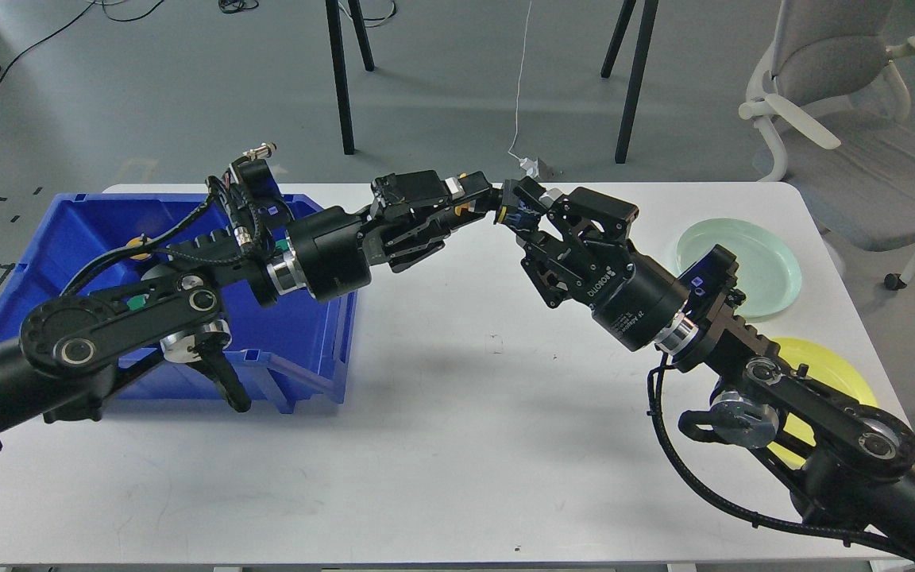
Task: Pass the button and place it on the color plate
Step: 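Grasp the yellow button with the right gripper and release the left, then carry the yellow button with the right gripper onto the yellow plate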
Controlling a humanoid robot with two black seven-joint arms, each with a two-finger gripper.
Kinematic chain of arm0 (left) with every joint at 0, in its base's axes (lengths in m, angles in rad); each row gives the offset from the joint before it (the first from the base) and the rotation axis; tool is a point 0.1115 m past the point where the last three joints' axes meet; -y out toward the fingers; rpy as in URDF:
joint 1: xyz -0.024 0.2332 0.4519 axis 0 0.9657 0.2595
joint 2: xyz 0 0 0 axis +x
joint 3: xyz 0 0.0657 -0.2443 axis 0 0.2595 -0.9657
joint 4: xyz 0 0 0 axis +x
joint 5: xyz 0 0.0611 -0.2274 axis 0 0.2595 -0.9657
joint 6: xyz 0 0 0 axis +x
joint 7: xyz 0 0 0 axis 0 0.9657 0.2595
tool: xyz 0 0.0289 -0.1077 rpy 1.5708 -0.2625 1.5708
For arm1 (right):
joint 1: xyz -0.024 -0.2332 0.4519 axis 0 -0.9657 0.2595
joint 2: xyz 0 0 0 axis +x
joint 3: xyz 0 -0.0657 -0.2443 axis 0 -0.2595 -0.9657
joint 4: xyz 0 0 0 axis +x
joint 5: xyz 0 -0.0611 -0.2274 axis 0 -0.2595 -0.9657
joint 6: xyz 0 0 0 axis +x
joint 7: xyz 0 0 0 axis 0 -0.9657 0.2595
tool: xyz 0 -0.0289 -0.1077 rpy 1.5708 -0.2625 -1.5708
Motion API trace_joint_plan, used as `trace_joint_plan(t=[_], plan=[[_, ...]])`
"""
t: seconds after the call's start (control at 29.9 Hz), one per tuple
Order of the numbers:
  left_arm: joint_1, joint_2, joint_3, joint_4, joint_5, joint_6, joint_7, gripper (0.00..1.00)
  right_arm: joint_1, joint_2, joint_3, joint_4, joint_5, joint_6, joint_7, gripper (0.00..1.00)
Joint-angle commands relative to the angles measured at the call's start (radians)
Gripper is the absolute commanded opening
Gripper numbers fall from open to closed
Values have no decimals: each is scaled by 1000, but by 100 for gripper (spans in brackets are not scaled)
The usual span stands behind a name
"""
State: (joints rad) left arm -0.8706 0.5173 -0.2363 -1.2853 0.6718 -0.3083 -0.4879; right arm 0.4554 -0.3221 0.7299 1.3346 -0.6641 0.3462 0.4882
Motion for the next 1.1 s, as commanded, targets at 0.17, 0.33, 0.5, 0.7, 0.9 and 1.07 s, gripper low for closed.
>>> trace_joint_plan(t=[0.17, 0.33, 0.5, 0.7, 0.9, 1.07], plan=[[38, -11, -51, 1, 0, -2, -1, 79, -1, -2, -6, 0, -2, -15, 0, 3], [42, -11, -60, 3, 0, -2, -1, 80, -9, -18, 8, 5, 0, -26, 0, 3], [44, -13, -61, 11, 0, 0, -1, 81, -108, -130, 138, 35, 0, -26, 0, 3], [47, -16, -61, 12, 0, -2, -1, 81, -297, -285, 295, 38, 1, -73, 0, 3], [47, -17, -61, 12, 0, -2, -1, 81, -519, -324, 344, 32, 1, -193, 0, 2], [47, -17, -61, 12, -1, 0, -1, 82, -633, -322, 345, 11, 17, -272, 0, 2]])
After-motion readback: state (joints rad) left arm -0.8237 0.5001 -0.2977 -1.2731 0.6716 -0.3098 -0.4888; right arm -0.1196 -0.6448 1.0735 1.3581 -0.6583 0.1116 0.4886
